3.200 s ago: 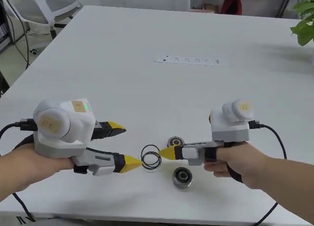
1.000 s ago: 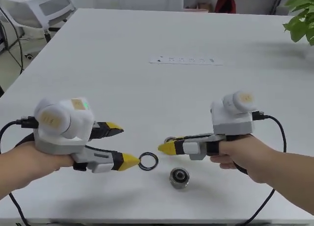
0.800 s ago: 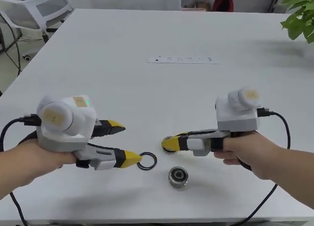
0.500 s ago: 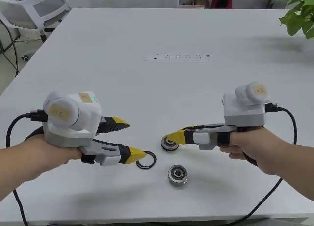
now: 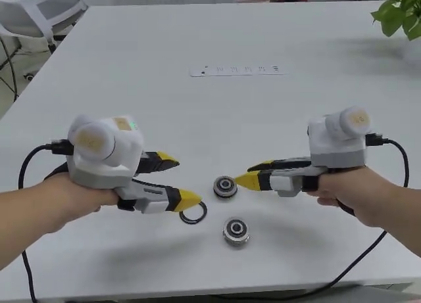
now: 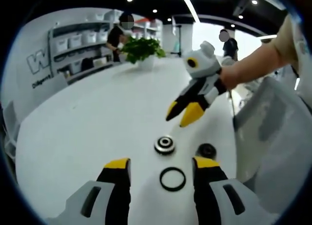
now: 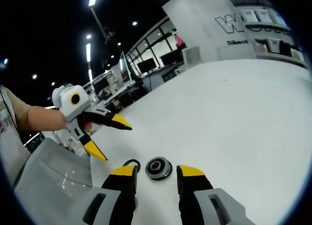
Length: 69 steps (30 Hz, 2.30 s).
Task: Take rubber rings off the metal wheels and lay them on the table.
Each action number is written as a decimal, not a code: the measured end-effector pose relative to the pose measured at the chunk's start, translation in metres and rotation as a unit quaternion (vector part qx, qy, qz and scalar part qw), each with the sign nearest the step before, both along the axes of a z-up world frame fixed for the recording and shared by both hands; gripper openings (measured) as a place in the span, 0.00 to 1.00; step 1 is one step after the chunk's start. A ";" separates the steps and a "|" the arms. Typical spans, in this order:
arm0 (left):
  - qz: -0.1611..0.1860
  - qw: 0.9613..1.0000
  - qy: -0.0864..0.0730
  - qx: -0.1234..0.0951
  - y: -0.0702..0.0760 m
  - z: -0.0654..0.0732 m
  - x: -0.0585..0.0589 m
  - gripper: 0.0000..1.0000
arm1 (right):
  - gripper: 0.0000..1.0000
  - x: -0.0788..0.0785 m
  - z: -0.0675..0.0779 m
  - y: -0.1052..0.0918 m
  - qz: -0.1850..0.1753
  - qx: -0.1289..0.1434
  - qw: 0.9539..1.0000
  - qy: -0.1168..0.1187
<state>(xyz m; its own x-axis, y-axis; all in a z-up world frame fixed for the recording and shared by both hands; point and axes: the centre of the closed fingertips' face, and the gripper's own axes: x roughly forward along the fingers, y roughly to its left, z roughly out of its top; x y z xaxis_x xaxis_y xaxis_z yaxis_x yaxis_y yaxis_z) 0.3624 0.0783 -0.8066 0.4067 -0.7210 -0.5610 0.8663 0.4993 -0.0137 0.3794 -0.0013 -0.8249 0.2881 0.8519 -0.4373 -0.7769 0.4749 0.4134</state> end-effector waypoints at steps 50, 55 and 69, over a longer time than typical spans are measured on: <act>-0.015 0.999 0.044 -0.014 -0.052 -0.033 0.019 0.30 | 0.28 -0.004 -0.035 0.018 0.106 -0.047 0.988 -0.100; -0.020 0.999 0.047 -0.006 -0.056 -0.038 0.019 0.27 | 0.29 -0.004 -0.035 0.017 0.105 -0.047 0.988 -0.102; -0.040 0.999 0.017 0.023 -0.060 -0.040 0.020 0.18 | 0.29 -0.005 -0.035 0.018 0.107 -0.048 0.987 -0.107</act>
